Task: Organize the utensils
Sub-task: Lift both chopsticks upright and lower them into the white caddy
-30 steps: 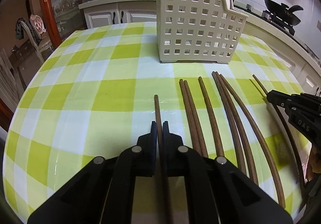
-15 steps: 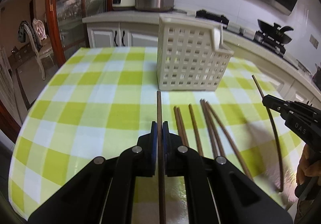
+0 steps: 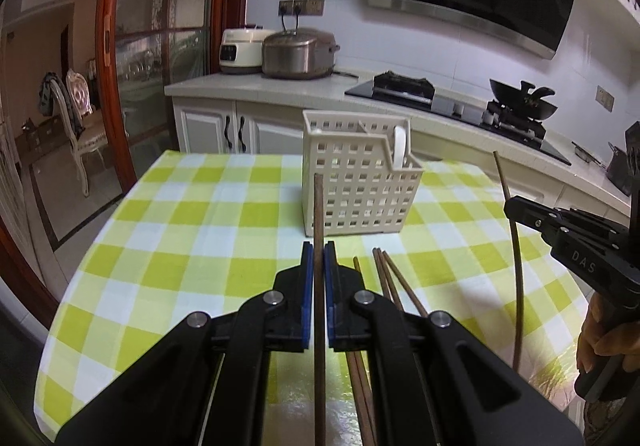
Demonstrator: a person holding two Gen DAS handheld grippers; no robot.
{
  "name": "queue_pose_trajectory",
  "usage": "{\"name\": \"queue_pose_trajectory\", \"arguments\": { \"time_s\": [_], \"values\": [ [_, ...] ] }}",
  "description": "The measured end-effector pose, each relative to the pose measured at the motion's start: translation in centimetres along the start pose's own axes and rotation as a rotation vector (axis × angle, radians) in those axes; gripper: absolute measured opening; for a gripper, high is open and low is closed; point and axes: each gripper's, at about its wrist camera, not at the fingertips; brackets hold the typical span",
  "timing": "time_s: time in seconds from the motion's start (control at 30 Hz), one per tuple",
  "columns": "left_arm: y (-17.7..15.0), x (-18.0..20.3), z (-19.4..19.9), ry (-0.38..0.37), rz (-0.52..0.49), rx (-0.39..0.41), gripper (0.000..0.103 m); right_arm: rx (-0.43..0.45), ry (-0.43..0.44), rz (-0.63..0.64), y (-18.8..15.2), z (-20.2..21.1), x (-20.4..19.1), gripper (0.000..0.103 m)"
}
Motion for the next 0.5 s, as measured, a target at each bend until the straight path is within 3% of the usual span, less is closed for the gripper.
{"name": "queue_pose_trajectory", "arguments": {
  "time_s": [0.5],
  "values": [
    [0.8, 0.9, 4.3, -0.028, -0.019, 0.122, 0.005, 0.111, -0.007, 0.044, 1.6, 4.3, -1.9, 0.007]
  ]
}}
Point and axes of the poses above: each gripper's, at about its wrist camera, not at the fingertips, and z roughly against the way its jaws point, x to its right, y to its top, and after that the axes turned 11 degrees about z, right-handed
